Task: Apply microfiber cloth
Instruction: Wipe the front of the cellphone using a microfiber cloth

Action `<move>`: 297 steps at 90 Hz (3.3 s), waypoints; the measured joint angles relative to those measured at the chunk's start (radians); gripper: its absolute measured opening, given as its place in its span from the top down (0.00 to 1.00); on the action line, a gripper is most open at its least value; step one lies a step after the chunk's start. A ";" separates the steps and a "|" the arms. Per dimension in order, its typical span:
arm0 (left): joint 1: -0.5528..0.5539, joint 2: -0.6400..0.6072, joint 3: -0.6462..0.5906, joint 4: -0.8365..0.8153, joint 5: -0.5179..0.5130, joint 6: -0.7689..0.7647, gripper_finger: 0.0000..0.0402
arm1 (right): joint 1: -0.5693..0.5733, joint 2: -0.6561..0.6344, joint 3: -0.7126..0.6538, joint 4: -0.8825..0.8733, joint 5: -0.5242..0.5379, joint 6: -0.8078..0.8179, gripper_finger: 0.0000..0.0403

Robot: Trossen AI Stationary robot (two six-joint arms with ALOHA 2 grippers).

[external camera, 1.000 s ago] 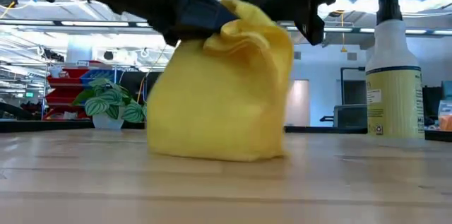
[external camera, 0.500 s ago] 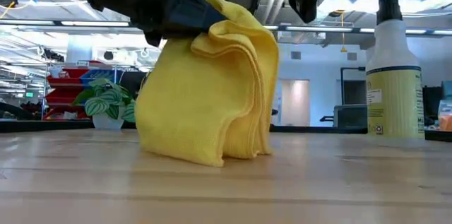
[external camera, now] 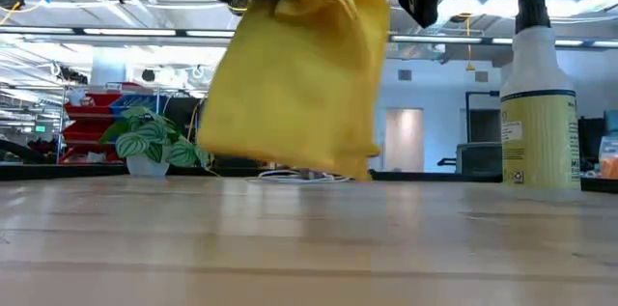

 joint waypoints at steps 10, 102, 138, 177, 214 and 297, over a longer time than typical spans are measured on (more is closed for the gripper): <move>0.007 -0.052 0.001 -0.102 0.001 0.048 1.00 | 0.001 0.002 -0.002 -0.007 -0.010 -0.010 0.94; -0.017 0.134 -0.001 0.184 -0.121 0.050 1.00 | -0.023 -0.002 0.076 -0.100 0.007 -0.102 0.94; -0.017 0.107 0.003 0.283 -0.154 0.150 1.00 | -0.017 -0.020 0.075 -0.058 0.050 -0.074 0.94; -0.023 0.106 -0.029 0.130 -0.170 -0.079 1.00 | -0.010 -0.092 0.080 -0.098 0.066 -0.137 0.94; -0.023 0.113 0.009 0.323 -0.187 0.267 1.00 | 0.016 -0.062 0.089 -0.086 0.110 -0.071 0.94; -0.026 0.107 0.066 -0.150 -0.167 -0.176 1.00 | 0.025 -0.065 0.196 -0.232 0.102 -0.179 0.94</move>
